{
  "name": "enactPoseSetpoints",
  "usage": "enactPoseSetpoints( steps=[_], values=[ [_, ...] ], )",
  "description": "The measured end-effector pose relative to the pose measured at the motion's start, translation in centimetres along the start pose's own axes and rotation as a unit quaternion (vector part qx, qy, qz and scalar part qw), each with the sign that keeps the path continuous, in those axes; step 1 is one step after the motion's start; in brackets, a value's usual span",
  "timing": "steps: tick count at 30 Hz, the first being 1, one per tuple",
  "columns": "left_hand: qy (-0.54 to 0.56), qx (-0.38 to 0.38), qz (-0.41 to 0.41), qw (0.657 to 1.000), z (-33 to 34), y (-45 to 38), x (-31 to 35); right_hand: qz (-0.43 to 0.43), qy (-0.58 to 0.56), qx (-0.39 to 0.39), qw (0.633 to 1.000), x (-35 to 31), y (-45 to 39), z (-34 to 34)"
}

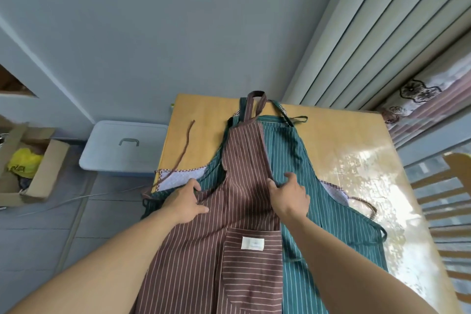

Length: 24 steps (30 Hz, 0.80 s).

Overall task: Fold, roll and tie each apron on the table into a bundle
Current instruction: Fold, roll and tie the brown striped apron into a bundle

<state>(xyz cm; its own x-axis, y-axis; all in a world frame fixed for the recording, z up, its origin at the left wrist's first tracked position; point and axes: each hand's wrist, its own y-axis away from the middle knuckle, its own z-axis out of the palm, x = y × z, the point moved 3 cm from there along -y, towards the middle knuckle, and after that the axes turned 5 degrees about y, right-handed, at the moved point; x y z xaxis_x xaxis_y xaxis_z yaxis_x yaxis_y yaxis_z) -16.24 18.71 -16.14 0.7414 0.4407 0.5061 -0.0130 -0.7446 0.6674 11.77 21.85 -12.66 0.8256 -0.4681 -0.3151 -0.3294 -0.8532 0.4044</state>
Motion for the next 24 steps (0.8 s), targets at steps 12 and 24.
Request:
enactPoseSetpoints(
  steps=[12, 24],
  values=[
    [0.041, 0.01, -0.02, 0.999, -0.3, -3.0, -0.6, 0.09, -0.207, -0.066, 0.972, -5.0, -7.7, -2.3],
    [0.058, 0.023, -0.004, 0.998, -0.4, -2.7, 0.0, 0.093, -0.235, -0.161, 0.954, -7.9, -11.0, -5.2]
  ],
)
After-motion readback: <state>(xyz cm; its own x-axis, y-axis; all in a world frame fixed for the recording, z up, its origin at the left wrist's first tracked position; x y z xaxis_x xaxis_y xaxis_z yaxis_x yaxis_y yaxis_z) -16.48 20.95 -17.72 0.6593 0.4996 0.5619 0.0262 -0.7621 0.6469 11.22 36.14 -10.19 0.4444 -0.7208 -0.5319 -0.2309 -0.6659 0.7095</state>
